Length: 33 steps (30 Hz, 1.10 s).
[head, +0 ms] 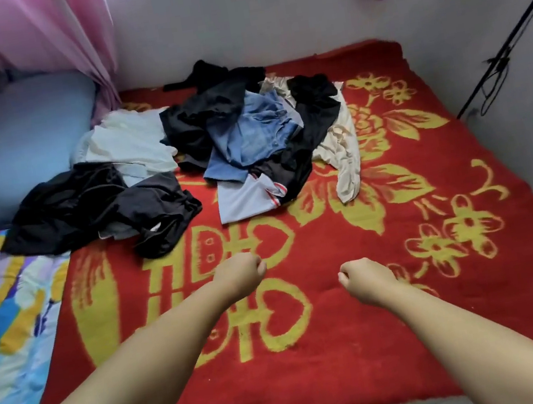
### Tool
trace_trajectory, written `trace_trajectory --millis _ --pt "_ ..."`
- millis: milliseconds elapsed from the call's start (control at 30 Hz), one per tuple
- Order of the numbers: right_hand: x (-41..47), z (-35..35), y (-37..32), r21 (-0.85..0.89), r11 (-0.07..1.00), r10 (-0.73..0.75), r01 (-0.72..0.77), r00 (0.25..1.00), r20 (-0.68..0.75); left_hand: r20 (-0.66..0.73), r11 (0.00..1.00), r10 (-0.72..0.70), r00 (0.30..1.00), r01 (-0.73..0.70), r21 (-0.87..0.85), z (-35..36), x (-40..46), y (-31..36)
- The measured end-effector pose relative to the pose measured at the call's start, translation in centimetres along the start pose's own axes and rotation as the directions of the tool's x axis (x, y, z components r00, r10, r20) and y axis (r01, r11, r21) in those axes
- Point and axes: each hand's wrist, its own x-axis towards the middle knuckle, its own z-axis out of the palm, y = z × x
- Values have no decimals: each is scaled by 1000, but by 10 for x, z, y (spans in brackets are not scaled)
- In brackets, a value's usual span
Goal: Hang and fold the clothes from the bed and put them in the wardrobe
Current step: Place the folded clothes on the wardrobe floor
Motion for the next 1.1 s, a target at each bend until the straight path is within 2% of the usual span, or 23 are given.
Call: trace_trajectory --millis 133,300,367,467,567,667,767,867,967,1100 --pt "90 14 33 -33 998 -46 48 997 56 61 997 -66 996 68 -21 38 78 19" --pt "190 61 54 -8 999 -43 43 999 21 127 994 1 992 -14 107 100 142 17" --pt "226 83 53 7 998 -55 55 998 18 127 992 -19 992 3 125 116 175 5" --pt "258 122 58 32 997 -66 67 998 -21 9 989 -48 999 46 141 132 228 -13" --pt "266 164 79 49 982 -166 184 955 -246 -152 988 -60 986 81 130 140 281 -21" --pt "268 188 92 7 960 -258 281 891 -374 -306 980 51 951 11 198 147 329 -24" --pt "274 196 92 -6 956 -263 295 841 -474 -361 974 77 929 7 226 154 370 -28" --pt "275 199 94 -28 953 -275 301 826 -492 -443 983 64 894 22 185 144 394 -30" --pt "276 197 94 -18 954 -272 299 840 -470 -432 998 15 902 16 67 129 395 -28" --pt "275 191 93 25 966 -231 258 902 -365 -435 995 -14 901 -29 -92 115 353 -34"
